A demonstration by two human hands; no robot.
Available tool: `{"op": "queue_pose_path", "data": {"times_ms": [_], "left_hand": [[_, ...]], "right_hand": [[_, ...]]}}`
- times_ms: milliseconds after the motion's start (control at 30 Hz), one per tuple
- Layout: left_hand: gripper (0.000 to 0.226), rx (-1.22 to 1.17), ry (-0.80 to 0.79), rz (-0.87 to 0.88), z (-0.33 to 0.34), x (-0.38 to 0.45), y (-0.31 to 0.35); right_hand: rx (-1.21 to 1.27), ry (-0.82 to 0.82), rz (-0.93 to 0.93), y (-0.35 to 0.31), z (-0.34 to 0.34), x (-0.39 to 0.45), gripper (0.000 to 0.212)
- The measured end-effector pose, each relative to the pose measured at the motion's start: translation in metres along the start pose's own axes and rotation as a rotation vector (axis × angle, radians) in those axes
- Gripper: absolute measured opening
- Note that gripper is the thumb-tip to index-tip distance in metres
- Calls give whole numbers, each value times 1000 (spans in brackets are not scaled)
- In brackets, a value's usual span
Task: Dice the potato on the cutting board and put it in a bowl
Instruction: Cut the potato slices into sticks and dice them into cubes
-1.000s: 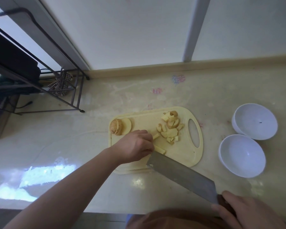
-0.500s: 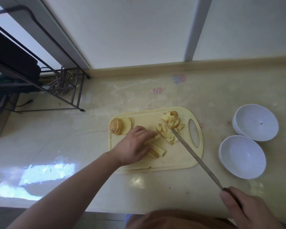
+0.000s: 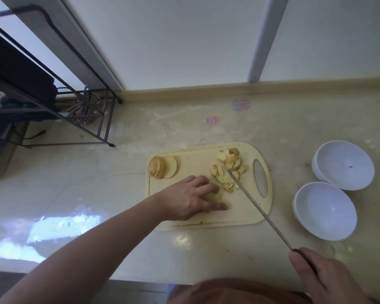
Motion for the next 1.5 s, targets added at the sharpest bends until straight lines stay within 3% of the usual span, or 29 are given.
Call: {"op": "queue_pose_path", "data": {"times_ms": [167,267,300,367,467,533,633,867,1000,1167,1300,1500], "left_hand": [[37,-35,59,-76,2,-7,-1],[34,-30,167,-241,0,-18,-2],[34,-24,218,-340,-1,-23,-2],[35,-15,324,-551,-1,-31,1],[44,-73,425,-765,4,-32,8],[56,-80,434,-820,7,-34,7],[66,-3,403,-813,4,-46,8],[53,-1,431,-631,7,-56,7],[52,-49,462,-657,5,-51,5],[54,-20,377,-698,7,-49,9],[60,72,336,-779,-2,-55,14],[48,27,400,-760,-2,-48,12]], "right_hand": [[12,-11,-4,-2,5,3,76],[42,-59,-61,-12,11,3,35],[53,-82,-62,-10,17,6,31],[72,-154,-51,-12,30,10,43],[134,-209,-7,-23,44,17,81],[180,-261,7,-31,55,22,81],[182,-294,16,-42,64,29,74],[15,-198,-59,-58,65,28,62],[5,-251,-86,-59,85,22,63],[158,-312,-30,-54,86,26,63],[151,-270,-23,-48,81,28,65],[132,-251,-20,-49,73,29,62]]}}
Point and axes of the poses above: each hand's wrist, its own x-axis towards the middle knuckle, its own z-axis out of the palm, y = z × x, the point moved 9 cm from there along x, towards the middle knuckle, and after that the axes turned 12 degrees about z, right-handed, at the moved point
